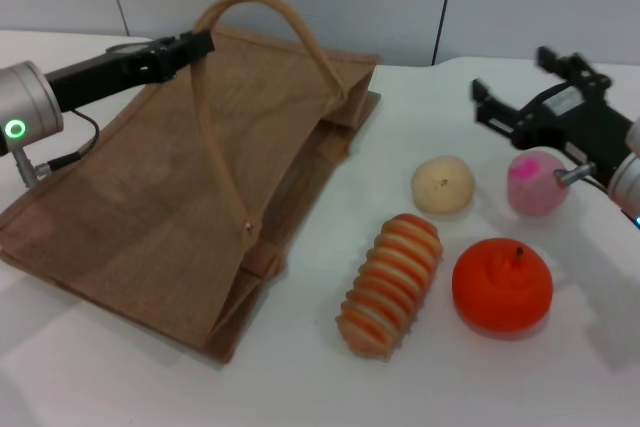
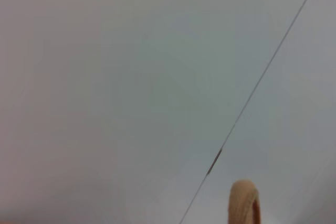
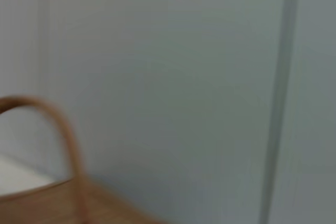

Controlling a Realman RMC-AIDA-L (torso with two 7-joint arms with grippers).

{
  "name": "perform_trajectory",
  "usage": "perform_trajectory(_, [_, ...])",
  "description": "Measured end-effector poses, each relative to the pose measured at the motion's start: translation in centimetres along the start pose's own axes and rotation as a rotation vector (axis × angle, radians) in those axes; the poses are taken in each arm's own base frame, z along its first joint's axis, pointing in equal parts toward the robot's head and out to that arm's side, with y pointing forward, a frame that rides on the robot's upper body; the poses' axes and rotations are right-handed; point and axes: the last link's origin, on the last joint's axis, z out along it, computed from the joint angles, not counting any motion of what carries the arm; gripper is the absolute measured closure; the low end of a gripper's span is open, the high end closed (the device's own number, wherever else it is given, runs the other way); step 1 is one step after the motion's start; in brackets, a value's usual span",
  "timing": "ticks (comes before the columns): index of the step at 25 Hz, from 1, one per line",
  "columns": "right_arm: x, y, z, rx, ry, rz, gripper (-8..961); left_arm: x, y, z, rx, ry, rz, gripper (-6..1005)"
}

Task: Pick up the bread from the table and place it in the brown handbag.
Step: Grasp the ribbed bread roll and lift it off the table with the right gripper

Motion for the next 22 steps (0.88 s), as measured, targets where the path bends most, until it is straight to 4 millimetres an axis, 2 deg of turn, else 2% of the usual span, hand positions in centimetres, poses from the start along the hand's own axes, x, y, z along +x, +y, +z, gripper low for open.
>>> perform_trajectory(9, [-3.5, 2.8, -1.5, -0.263, 0.199, -0.102, 64, 0.1, 0.3, -1.1, -0.032, 0.053, 0.009, 879])
perform_trajectory(14, [-4.2, 4.4, -2.0, -0.381, 0.354, -0.226, 64, 0.2, 0.2, -1.2, -0.03, 0.054, 0.01, 878])
perform_trajectory(17, [-4.6, 5.9, -2.2, -0.467, 0.404, -0.314, 65, 0.2, 0.2, -1.3, -0.029, 0.054, 0.01, 878])
perform_trajectory(22, [-5.0, 6.9, -2.3, -0.593, 0.452, -0.384, 65, 0.2, 0.1, -1.4, -0.026, 0.055, 0.011, 878])
